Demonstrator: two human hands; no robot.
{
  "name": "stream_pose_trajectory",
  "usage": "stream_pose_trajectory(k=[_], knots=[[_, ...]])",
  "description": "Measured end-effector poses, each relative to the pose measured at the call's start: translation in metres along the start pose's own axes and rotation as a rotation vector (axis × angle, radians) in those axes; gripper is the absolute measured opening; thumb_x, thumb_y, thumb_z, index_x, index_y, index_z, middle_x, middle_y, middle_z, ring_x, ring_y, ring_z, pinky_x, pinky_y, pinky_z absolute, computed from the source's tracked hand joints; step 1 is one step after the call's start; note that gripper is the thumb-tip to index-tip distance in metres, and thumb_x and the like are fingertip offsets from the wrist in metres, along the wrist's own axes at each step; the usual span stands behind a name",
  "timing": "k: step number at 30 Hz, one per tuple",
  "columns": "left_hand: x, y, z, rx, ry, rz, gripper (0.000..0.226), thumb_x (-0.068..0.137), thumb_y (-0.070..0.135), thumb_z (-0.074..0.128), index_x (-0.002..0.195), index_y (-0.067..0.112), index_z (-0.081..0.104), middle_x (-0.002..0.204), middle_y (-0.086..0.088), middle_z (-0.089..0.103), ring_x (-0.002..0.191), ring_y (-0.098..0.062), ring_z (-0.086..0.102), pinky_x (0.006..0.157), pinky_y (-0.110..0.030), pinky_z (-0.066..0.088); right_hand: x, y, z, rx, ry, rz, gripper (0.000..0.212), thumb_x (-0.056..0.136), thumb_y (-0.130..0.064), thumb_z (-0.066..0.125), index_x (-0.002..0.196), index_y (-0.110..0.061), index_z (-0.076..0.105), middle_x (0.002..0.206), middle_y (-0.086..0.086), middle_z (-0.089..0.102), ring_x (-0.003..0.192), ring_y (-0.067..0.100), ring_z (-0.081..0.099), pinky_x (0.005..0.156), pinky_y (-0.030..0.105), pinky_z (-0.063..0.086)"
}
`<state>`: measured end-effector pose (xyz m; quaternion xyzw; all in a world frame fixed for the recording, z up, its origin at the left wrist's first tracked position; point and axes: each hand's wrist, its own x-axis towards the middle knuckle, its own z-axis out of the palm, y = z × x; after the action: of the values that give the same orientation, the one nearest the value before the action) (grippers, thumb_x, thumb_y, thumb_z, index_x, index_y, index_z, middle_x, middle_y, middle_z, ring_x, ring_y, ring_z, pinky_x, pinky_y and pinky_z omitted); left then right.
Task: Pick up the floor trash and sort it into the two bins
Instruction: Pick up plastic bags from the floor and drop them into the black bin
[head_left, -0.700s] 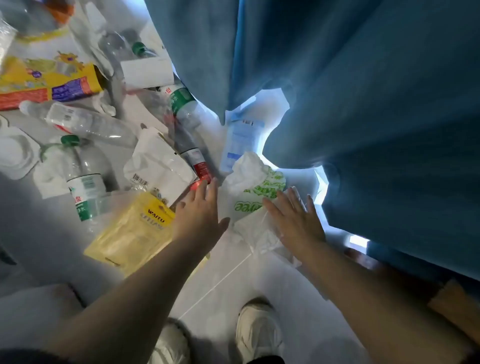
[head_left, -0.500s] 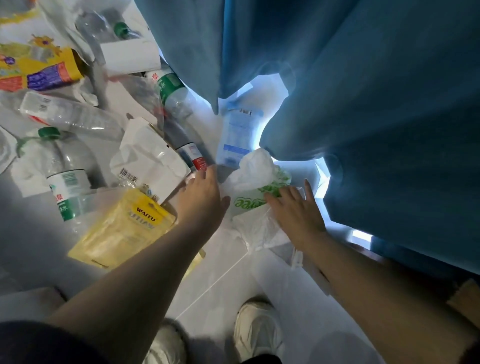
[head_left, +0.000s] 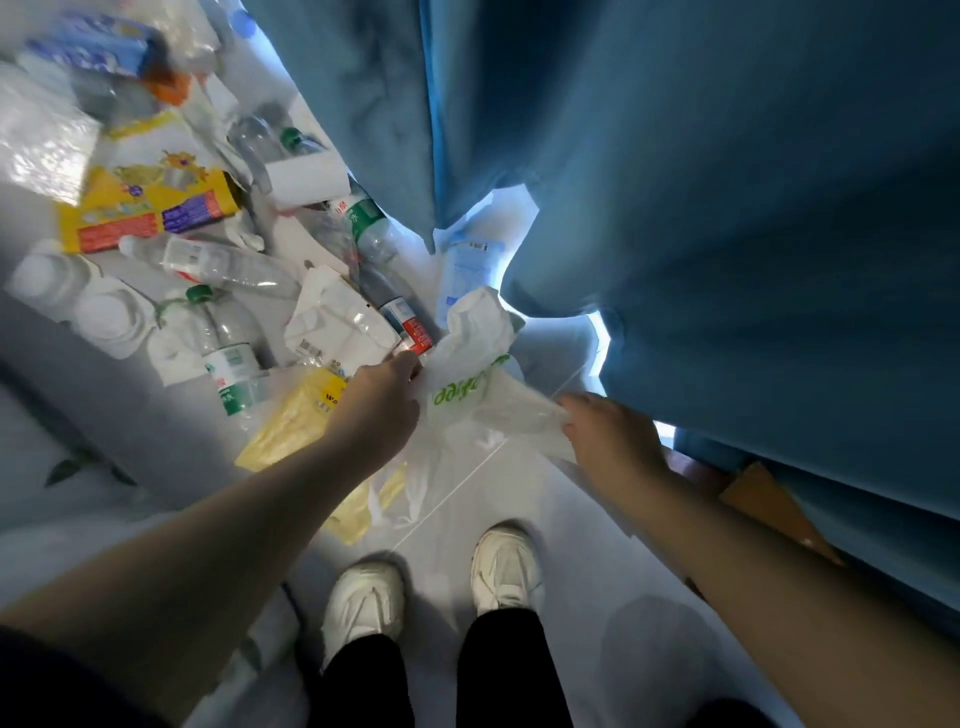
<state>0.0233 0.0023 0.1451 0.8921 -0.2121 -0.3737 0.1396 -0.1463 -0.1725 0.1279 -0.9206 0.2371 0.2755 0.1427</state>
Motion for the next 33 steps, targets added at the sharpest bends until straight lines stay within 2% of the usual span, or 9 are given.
stream_pose_trajectory(k=[2, 5, 9, 12, 16, 19, 22, 28, 33], knots=[[-0.025, 0.006, -0.027, 0.023, 0.009, 0.026, 0.023, 0.089, 0.006, 0.051, 0.110, 0.011, 0.059, 0.098, -0.009, 0.066, 0.078, -0.027, 0.059, 0.066, -0.034, 0.052, -0.026, -0.008, -0.026, 0.034, 0.023, 0.052, 0.012, 0.097, -0.025, 0.047, 0.104, -0.017, 0.052, 0.105, 0.000, 0.062, 0.096, 0.027, 0.060, 0.066, 0.032, 0.041], [-0.062, 0.020, -0.065, 0.040, 0.017, 0.050, 0.025, 0.087, 0.003, 0.048, 0.109, 0.010, 0.060, 0.097, -0.012, 0.065, 0.075, -0.024, 0.053, 0.062, -0.029, 0.039, -0.066, -0.022, -0.060, 0.053, 0.031, 0.107, 0.010, 0.099, -0.026, 0.044, 0.099, -0.017, 0.049, 0.103, -0.001, 0.060, 0.095, 0.022, 0.059, 0.059, 0.025, 0.030], [-0.108, 0.035, -0.104, 0.086, 0.008, 0.106, 0.025, 0.087, 0.004, 0.049, 0.109, 0.009, 0.060, 0.097, -0.014, 0.065, 0.075, -0.024, 0.051, 0.062, -0.029, 0.038, -0.117, -0.037, -0.086, 0.148, 0.097, 0.246, 0.010, 0.097, -0.027, 0.048, 0.089, -0.020, 0.044, 0.100, 0.005, 0.065, 0.095, 0.029, 0.059, 0.073, 0.032, 0.038], [-0.145, 0.045, -0.127, 0.162, -0.027, 0.147, 0.028, 0.089, 0.005, 0.047, 0.113, 0.011, 0.059, 0.101, -0.014, 0.065, 0.075, -0.024, 0.050, 0.062, -0.028, 0.040, -0.161, -0.050, -0.097, 0.220, 0.083, 0.328, 0.014, 0.095, -0.026, 0.051, 0.102, -0.014, 0.054, 0.105, 0.007, 0.064, 0.103, 0.030, 0.058, 0.087, 0.037, 0.044], [-0.192, 0.067, -0.157, 0.249, -0.076, 0.247, 0.027, 0.091, 0.006, 0.048, 0.115, 0.009, 0.059, 0.103, -0.014, 0.066, 0.078, -0.024, 0.054, 0.065, -0.029, 0.044, -0.232, -0.066, -0.122, 0.379, 0.142, 0.508, 0.021, 0.096, -0.029, 0.052, 0.109, -0.012, 0.055, 0.111, 0.011, 0.064, 0.107, 0.032, 0.057, 0.081, 0.035, 0.042], [-0.223, 0.085, -0.171, 0.274, -0.094, 0.339, 0.023, 0.087, 0.003, 0.051, 0.107, 0.006, 0.061, 0.097, -0.018, 0.067, 0.084, -0.035, 0.060, 0.066, -0.033, 0.045, -0.282, -0.071, -0.138, 0.644, 0.187, 0.662, 0.026, 0.097, -0.029, 0.051, 0.114, -0.009, 0.057, 0.115, 0.012, 0.063, 0.108, 0.031, 0.057, 0.084, 0.035, 0.043], [-0.253, 0.107, -0.167, 0.341, -0.144, 0.428, 0.022, 0.086, 0.002, 0.052, 0.106, 0.005, 0.060, 0.095, -0.018, 0.066, 0.088, -0.039, 0.060, 0.064, -0.032, 0.042, -0.333, -0.064, -0.142, 0.852, 0.212, 0.772, 0.027, 0.096, -0.027, 0.052, 0.115, -0.008, 0.056, 0.116, 0.012, 0.062, 0.104, 0.028, 0.059, 0.085, 0.038, 0.049], [-0.299, 0.164, -0.108, 0.449, -0.264, 0.576, 0.012, 0.086, 0.005, 0.053, 0.095, 0.010, 0.060, 0.094, -0.013, 0.067, 0.086, -0.033, 0.060, 0.066, -0.027, 0.040, -0.436, -0.024, -0.113, 1.177, 0.296, 0.973, 0.010, 0.094, -0.019, 0.052, 0.099, -0.011, 0.053, 0.091, 0.004, 0.059, 0.066, 0.007, 0.053, 0.044, 0.017, 0.036], [-0.342, 0.219, -0.034, 0.496, -0.268, 0.728, 0.002, 0.090, 0.013, 0.059, 0.091, 0.014, 0.059, 0.084, -0.002, 0.063, 0.076, -0.023, 0.059, 0.065, -0.026, 0.045, -0.514, 0.024, -0.046, 1.278, 0.311, 1.156, 0.012, 0.092, -0.020, 0.055, 0.098, -0.010, 0.056, 0.089, 0.007, 0.062, 0.071, 0.017, 0.056, 0.054, 0.025, 0.037]])
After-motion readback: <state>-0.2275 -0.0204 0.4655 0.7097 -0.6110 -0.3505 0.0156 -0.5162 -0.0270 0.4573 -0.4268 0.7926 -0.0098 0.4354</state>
